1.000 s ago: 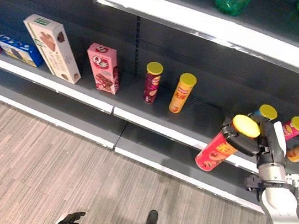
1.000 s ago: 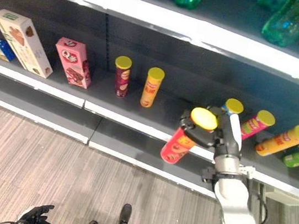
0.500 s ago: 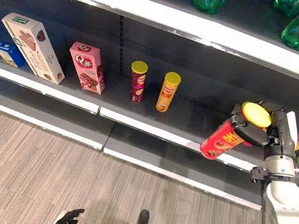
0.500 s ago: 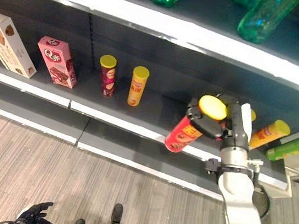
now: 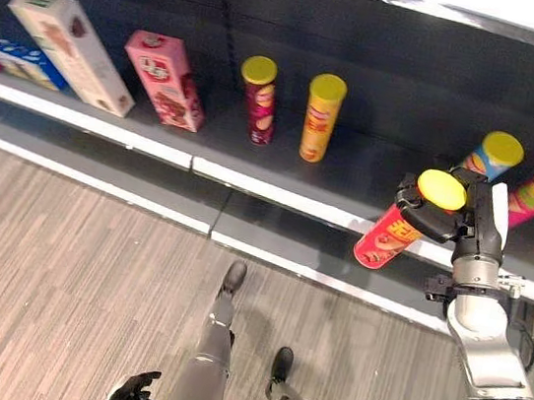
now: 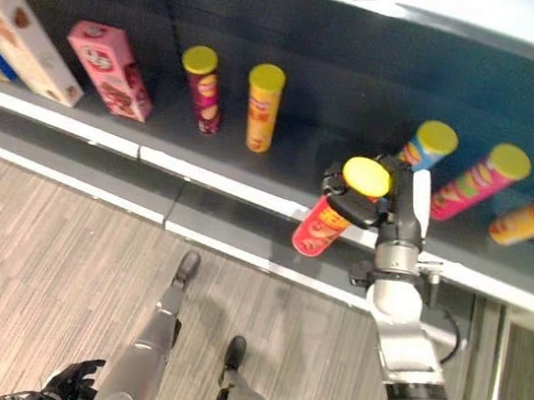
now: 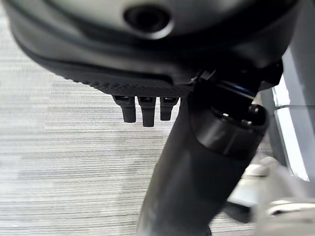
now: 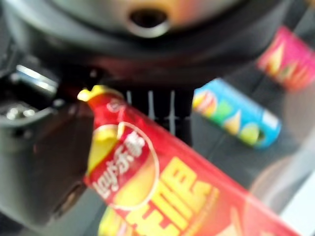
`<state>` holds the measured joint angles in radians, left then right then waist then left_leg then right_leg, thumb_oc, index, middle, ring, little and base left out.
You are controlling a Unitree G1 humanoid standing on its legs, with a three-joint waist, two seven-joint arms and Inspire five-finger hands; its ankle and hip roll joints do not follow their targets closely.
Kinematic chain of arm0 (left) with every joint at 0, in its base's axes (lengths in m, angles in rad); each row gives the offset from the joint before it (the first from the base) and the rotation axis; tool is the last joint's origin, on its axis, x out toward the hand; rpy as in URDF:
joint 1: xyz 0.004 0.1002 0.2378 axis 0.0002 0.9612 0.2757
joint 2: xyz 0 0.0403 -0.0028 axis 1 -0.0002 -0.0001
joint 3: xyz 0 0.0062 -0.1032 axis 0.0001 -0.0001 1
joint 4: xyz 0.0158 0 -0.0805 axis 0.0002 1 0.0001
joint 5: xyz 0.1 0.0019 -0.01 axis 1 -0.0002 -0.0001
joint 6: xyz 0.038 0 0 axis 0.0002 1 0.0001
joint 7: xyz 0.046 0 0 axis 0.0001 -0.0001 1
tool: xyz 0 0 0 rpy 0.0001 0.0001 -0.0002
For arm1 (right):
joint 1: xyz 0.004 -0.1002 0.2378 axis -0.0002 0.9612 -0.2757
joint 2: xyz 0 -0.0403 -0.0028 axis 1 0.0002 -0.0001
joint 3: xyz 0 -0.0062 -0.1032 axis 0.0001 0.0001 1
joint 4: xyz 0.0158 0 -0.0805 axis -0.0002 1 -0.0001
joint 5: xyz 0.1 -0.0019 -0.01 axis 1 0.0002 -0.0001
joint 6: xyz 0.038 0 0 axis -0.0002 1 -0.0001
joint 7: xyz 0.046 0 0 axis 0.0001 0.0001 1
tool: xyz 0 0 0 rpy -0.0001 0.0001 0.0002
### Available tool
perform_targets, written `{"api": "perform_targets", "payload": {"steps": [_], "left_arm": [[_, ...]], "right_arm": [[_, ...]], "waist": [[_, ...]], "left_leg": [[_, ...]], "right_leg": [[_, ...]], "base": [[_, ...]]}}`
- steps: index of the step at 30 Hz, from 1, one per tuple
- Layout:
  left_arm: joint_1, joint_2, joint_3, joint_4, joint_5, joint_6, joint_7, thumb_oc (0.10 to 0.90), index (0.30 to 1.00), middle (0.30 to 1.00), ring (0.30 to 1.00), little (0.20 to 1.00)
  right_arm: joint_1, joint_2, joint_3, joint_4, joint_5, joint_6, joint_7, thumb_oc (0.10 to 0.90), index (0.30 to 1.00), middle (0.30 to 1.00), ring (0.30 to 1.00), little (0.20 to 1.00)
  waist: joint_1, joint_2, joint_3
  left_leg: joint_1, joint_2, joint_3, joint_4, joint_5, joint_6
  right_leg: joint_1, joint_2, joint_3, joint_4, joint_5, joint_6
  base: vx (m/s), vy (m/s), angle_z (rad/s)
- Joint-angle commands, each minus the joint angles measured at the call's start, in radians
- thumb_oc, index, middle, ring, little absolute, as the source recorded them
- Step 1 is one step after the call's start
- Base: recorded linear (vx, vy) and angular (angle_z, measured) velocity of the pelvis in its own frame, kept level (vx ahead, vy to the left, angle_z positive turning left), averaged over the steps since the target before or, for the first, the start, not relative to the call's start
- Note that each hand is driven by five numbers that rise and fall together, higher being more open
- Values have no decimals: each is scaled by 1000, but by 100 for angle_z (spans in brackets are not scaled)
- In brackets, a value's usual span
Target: Put the goods on the table back onto the shelves and tidy them up.
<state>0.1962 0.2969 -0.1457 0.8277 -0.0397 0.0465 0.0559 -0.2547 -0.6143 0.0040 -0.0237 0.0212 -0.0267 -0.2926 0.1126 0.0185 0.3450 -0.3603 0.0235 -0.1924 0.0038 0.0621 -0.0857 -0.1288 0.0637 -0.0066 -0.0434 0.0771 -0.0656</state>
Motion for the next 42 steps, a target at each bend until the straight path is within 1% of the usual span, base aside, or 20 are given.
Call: {"api": "perform_targets", "payload": {"steps": [1,6,10,11,14,20,21,22,23,25,27,29,30,33,35,38,40,42], "left_arm": [[-27,103,11,-44,-46,-45,49,800,900,900,900,900],[-33,95,3,-50,-61,-45,59,800,900,900,900,900],[-33,95,3,-50,-61,-45,59,800,900,900,900,900],[-38,91,-5,-48,-60,-46,61,800,900,900,900,900],[-42,83,-15,-55,-64,-46,62,800,900,900,900,900],[-41,83,-18,-59,-64,-46,64,800,900,900,900,900],[-42,81,-20,-61,-59,-48,68,800,900,900,900,900],[-41,80,-20,-61,-59,-48,68,800,900,900,900,900],[-41,80,-23,-64,-54,-51,77,800,900,900,900,900],[-43,79,-25,-65,-52,-52,81,800,900,900,900,900],[-43,79,-36,-68,-46,-55,92,800,900,900,900,900],[-57,83,-67,-67,-39,-67,114,800,900,900,900,900],[-63,85,-74,-69,-39,-69,117,800,900,900,900,900],[-79,95,-100,-77,-43,-77,131,800,900,900,900,900],[-88,96,-112,-77,-49,-83,136,800,900,900,900,900],[-89,96,-112,-77,-49,-83,136,800,900,900,900,900],[-96,97,-134,-93,-57,-91,139,800,900,900,900,900],[-101,95,-144,-95,-60,-93,142,800,900,900,900,900]], "right_arm": [[-112,-52,-51,-107,-35,-83,-39,400,300,300,300,300],[-143,-43,-39,-110,-40,-78,-51,400,300,300,300,300],[-143,-43,-39,-110,-40,-78,-51,400,300,300,300,300],[-155,-40,-33,-105,-42,-79,-50,400,300,300,300,300],[-163,-37,-32,-98,-53,-79,-61,400,300,300,300,300],[-166,-33,-30,-96,-64,-78,-66,400,300,300,300,300],[-170,-33,-31,-94,-99,-75,-83,400,300,300,300,300],[-170,-33,-31,-94,-100,-75,-83,400,300,300,300,300],[-174,-38,-35,-87,-155,-65,-111,400,300,300,300,300],[-177,-41,-33,-77,-182,-59,-126,400,300,300,300,300],[-197,-33,-21,-38,-233,-42,-166,400,300,300,300,300],[-277,-31,22,55,-317,-15,-252,400,300,300,300,300],[-301,-33,34,84,-328,-7,-273,400,300,300,300,300],[-373,-30,62,173,-345,18,-338,400,300,300,300,300],[-399,-21,67,195,-349,23,-366,400,300,300,300,300],[-400,-21,67,196,-349,23,-366,400,300,300,300,300],[-450,-8,71,243,-345,29,-413,400,300,300,300,300],[-470,-3,70,255,-342,30,-436,400,300,300,300,300]], "waist": [[3,-38,-106],[3,-37,-92],[3,-37,-92],[3,-44,-85],[5,-49,-83],[5,-50,-82],[5,-50,-80],[4,-50,-80],[5,-49,-77],[6,-47,-74],[11,-41,-67],[20,-27,-52],[22,-24,-48],[33,-8,-30],[36,-1,-25],[36,-1,-25],[50,15,-13],[54,20,-8]], "left_leg": [[102,6,17,-75,42,37],[99,-12,24,-69,27,58],[99,-13,24,-69,27,58],[94,-16,21,-70,21,65],[91,-16,18,-72,20,66],[91,-15,15,-74,18,66],[92,-15,11,-76,16,66],[92,-15,11,-76,16,66],[94,-14,8,-77,14,66],[95,-14,6,-77,13,67],[93,-16,2,-77,11,68],[86,-19,-3,-75,13,69],[84,-21,-5,-75,13,69],[71,-26,-10,-72,16,70],[64,-28,-12,-72,16,70],[63,-28,-12,-72,16,70],[42,-36,-20,-68,19,71],[33,-37,-24,-68,21,70]], "right_leg": [[113,-167,3,-38,-99,203],[95,-187,13,-41,-90,216],[95,-187,14,-41,-90,216],[82,-192,12,-42,-87,221],[77,-193,4,-42,-86,222],[76,-193,2,-43,-88,222],[75,-194,-4,-43,-90,223],[76,-194,-4,-43,-90,223],[75,-196,-6,-42,-90,223],[75,-196,-6,-42,-90,223],[73,-197,-10,-42,-91,224],[64,-201,-17,-41,-88,226],[61,-202,-17,-40,-87,226],[51,-206,-21,-38,-85,227],[45,-207,-23,-37,-83,227],[45,-207,-23,-37,-83,227],[32,-213,-29,-38,-80,229],[25,-215,-30,-39,-77,230]], "base": [[22,117,-30],[5,87,-10],[-3,8,7],[-8,33,10],[0,0,0],[0,0,0],[0,0,0],[7,-31,2],[0,0,0],[0,0,0],[0,0,0],[-36,11,-1],[-32,12,-3],[-37,14,4],[-7,8,12],[-2,3,10],[-6,9,6],[0,0,0]]}}
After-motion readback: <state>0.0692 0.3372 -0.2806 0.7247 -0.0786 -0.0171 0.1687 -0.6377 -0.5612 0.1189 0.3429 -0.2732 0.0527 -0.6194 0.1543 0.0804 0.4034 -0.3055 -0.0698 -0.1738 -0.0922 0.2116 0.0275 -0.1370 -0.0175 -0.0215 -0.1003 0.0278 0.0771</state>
